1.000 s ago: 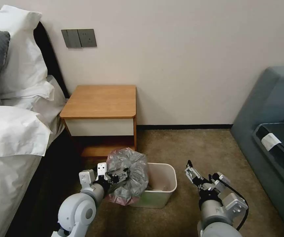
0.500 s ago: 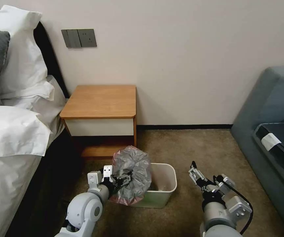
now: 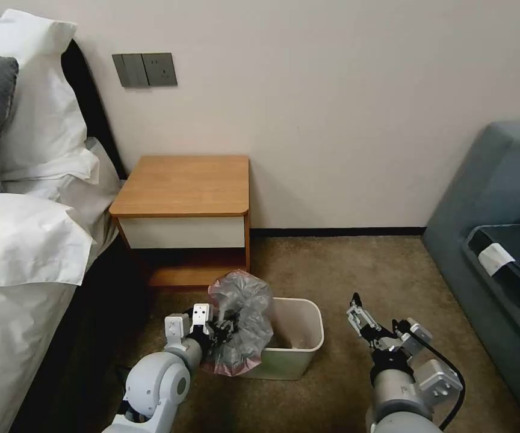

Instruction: Pick up the garbage bag from the table and place it over the trash can.

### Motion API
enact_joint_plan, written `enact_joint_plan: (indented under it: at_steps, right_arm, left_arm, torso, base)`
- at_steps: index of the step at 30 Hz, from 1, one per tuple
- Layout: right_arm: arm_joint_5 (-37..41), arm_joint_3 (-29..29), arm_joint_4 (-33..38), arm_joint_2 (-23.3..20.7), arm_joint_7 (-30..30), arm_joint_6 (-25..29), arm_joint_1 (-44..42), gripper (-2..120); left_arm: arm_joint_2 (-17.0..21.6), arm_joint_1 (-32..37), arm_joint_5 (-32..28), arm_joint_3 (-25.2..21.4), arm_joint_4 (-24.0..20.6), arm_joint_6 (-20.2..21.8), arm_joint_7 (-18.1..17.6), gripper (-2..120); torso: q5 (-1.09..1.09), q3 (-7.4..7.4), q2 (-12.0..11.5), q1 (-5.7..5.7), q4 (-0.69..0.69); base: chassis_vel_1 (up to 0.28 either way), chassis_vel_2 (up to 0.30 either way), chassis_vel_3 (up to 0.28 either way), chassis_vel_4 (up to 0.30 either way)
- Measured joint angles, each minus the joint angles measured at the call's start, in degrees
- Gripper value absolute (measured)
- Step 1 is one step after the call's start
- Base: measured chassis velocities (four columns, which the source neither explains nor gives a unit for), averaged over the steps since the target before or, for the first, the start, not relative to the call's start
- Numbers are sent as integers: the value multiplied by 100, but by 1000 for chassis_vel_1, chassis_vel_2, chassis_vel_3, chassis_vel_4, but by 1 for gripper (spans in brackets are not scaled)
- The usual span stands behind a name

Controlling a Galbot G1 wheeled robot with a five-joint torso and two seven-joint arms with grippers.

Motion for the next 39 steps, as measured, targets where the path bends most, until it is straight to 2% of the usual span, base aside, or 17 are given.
enact_joint_plan:
  at_steps: [7, 14, 16, 17, 19, 20, 21, 22, 23, 25, 26, 28, 29, 31, 33, 39]
  right_arm:
    - [-139, -21, 0, 0, -14, 96, -78, 100]
    - [-174, -37, 6, -56, -51, 93, -30, 100]
    - [-222, -50, -3, -111, -367, 198, 7, 100]
    - [-222, -50, -3, -111, -367, 198, 7, 100]
    - [-271, -31, -86, -271, -1149, 493, -16, 100]
    - [-271, -31, -86, -271, -1149, 493, -16, 100]
    - [-269, -4, -135, -425, -1735, 623, -18, 100]
    - [-269, -4, -135, -425, -1735, 623, -18, 100]
    - [-229, 1, -160, -577, -2322, 668, 23, 100]
    - [-99, -11, -182, -764, -3086, 634, 219, 100]
    - [-99, -11, -182, -764, -3086, 634, 219, 100]
    - [38, -15, -229, -941, -3713, 405, 598, 100]
    - [38, -15, -229, -941, -3713, 405, 598, 100]
    - [345, -44, -250, -1161, -4082, -7, 992, 100]
    - [893, -206, -241, -1393, -4049, -453, 1340, 100]
    - [1554, -648, -406, -1635, -3668, -980, 1937, 100]
  left_arm:
    - [-157, -27, 90, 56, 48, -1, -119, 3]
    - [-142, 15, -17, 92, -53, -1, -406, 3]
    - [-8, 120, -25, 92, -207, -270, -414, 3]
    - [-8, 120, -25, 92, -207, -270, -414, 3]
    - [130, 236, -3, 40, -363, -686, -253, 3]
    - [130, 236, -3, 40, -363, -686, -253, 3]
    - [225, 310, 49, -31, -437, -1063, -111, 3]
    - [225, 310, 49, -31, -437, -1063, -111, 3]
    - [295, 379, 76, -94, -472, -1423, 18, 3]
    - [392, 493, 150, -222, -502, -2016, 222, 3]
    - [392, 493, 150, -222, -502, -2016, 222, 3]
    - [452, 655, 322, -327, -504, -2706, 451, 3]
    - [452, 655, 322, -327, -504, -2706, 451, 3]
    - [477, 767, 505, -373, -424, -3276, 617, 3]
    - [475, 825, 532, -384, -366, -3573, 709, 3]
    - [427, 902, 491, -402, -351, -3798, 838, 3]
  torso:
    - [1, 0, 0, 0, 0]
    - [-3, 0, 0, 0, -1]
    - [-1, 0, 0, 0, 0]
    - [-1, 0, 0, 0, 0]
    - [0, 0, 0, 0, 0]
    - [0, 0, 0, 0, 0]
    - [0, 0, 0, 0, -1]
    - [0, 0, 0, 0, -1]
    - [-1, 0, 0, 0, -1]
    - [0, 0, 0, 0, -1]
    - [0, 0, 0, 0, -1]
    - [0, 0, 0, 0, 1]
    - [0, 0, 0, 0, 1]
    - [0, 0, 0, 0, 1]
    - [-1, 1, 0, 0, 0]
    - [-1, 1, 0, 0, 0]
  base:
    - [0, 0, 0, 0]
    - [0, 0, 0, 0]
    - [0, 0, 0, 0]
    - [0, 0, 0, 0]
    - [0, 0, 0, 0]
    - [0, 0, 0, 0]
    - [0, 0, 0, 0]
    - [0, 0, 0, 0]
    - [0, 0, 0, 0]
    - [0, 0, 0, 0]
    - [0, 0, 0, 0]
    - [0, 0, 0, 0]
    - [0, 0, 0, 0]
    - [0, 0, 0, 0]
    - [0, 0, 0, 0]
    - [0, 0, 0, 0]
